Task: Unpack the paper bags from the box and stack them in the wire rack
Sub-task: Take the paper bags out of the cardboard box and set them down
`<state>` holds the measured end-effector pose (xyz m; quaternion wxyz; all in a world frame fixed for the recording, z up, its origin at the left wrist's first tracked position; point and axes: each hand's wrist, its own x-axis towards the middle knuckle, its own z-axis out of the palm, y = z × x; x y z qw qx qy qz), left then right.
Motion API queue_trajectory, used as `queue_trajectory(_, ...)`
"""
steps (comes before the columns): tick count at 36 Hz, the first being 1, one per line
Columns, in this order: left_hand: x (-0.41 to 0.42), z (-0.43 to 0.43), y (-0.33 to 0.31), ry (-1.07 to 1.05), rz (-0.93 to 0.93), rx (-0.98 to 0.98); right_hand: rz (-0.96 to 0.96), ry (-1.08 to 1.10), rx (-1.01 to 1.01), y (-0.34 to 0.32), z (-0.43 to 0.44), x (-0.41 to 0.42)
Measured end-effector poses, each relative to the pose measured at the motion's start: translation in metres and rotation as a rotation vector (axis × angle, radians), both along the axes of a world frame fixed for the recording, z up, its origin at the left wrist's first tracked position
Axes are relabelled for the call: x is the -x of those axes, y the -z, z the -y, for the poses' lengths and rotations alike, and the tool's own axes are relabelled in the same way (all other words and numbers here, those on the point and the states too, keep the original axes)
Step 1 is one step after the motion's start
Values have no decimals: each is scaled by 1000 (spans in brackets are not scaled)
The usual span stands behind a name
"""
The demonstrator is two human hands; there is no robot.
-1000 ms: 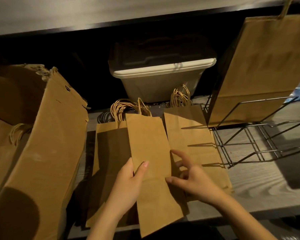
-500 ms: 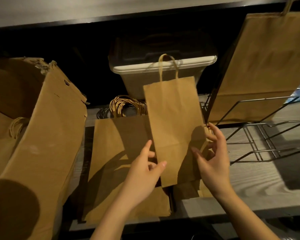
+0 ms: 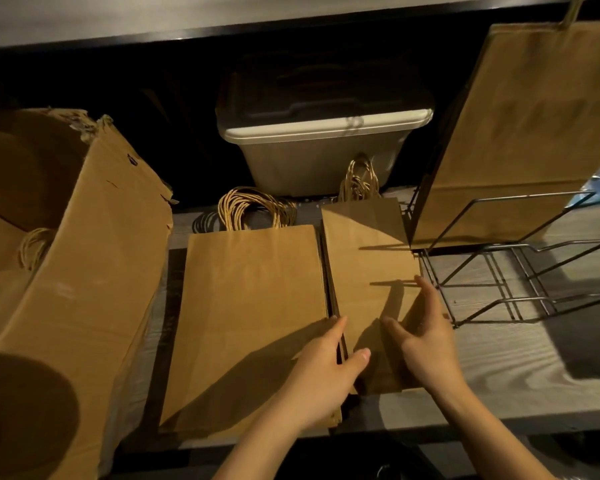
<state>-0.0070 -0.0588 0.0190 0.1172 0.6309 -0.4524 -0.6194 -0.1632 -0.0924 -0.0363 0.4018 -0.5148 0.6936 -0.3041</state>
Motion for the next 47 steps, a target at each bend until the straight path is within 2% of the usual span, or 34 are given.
queue_trajectory(4,0,-1,2,12,5,-18,-155,-68,-18,-1,-2,-6)
queue_trajectory(9,-2,-6,3,114,60,-11,-296,-219,-146,-9,-6,-7)
queue_trajectory(13,-3,-9,2,197,115,35,-332,-314,-225,-13,-17,-1)
queue_trajectory(18,-4,-9,0,188,97,27,-375,-333,-205,-17,-21,-3)
queue_trajectory(23,-24,3,-14,119,54,117,-472,-430,-81,-37,-5,-21)
queue_trajectory(26,-46,9,-30,134,104,185,-466,-536,-42,-55,10,-39)
queue_trajectory(36,-123,8,-123,277,515,392,-524,-952,278,-131,48,-129)
queue_trajectory(42,-183,-11,-182,184,687,533,-570,-1151,494,-181,56,-193)
queue_trajectory(47,-243,-26,-206,89,830,597,-570,-1260,622,-223,50,-253)
